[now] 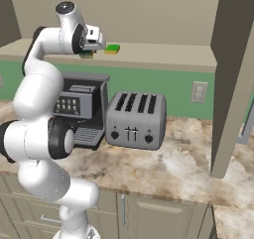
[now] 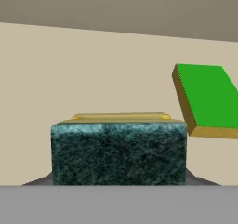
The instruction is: Pick up the sponge and sponge from the sink, and place them back in the cabinet, and close the cabinet doors.
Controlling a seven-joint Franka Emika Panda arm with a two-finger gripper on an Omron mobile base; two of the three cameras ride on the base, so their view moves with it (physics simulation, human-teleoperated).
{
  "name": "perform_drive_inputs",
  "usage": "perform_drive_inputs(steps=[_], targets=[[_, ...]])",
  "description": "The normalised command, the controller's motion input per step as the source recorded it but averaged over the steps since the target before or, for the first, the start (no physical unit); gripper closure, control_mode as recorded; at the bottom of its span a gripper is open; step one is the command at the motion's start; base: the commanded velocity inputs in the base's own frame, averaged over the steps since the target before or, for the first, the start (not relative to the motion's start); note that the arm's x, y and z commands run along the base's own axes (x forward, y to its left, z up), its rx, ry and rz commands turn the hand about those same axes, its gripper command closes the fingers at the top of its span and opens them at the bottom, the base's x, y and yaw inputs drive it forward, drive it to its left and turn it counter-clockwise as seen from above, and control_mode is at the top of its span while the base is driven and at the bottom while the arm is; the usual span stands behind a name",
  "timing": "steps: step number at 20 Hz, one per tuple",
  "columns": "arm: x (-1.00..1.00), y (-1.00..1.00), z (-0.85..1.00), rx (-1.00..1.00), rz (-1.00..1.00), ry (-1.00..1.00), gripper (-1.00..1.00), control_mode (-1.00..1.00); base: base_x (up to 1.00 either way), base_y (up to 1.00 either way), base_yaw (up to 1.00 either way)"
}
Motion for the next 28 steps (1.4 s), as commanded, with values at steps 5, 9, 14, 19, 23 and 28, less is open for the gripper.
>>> perform_drive_inputs(steps=[5,9,14,19,23,28], targets=[[0.16,0.00,-0.03,0.00,0.00,-0.05,1.00,-1.00,0.00,0.00,0.00],[0.17,0.00,-0.07,0.00,0.00,-0.04,1.00,-1.00,0.00,0.00,0.00],[0.20,0.00,-0.06,0.00,0.00,-0.02,1.00,-1.00,0.00,0.00,0.00],[0.19,0.00,-0.03,0.00,0.00,0.00,1.00,-1.00,0.00,0.00,0.00],[0.13,0.00,0.00,0.00,0.00,0.00,1.00,-1.00,0.00,0.00,0.00],[0.04,0.00,0.00,0.00,0.00,0.00,-1.00,-1.00,0.00,0.00,0.00]])
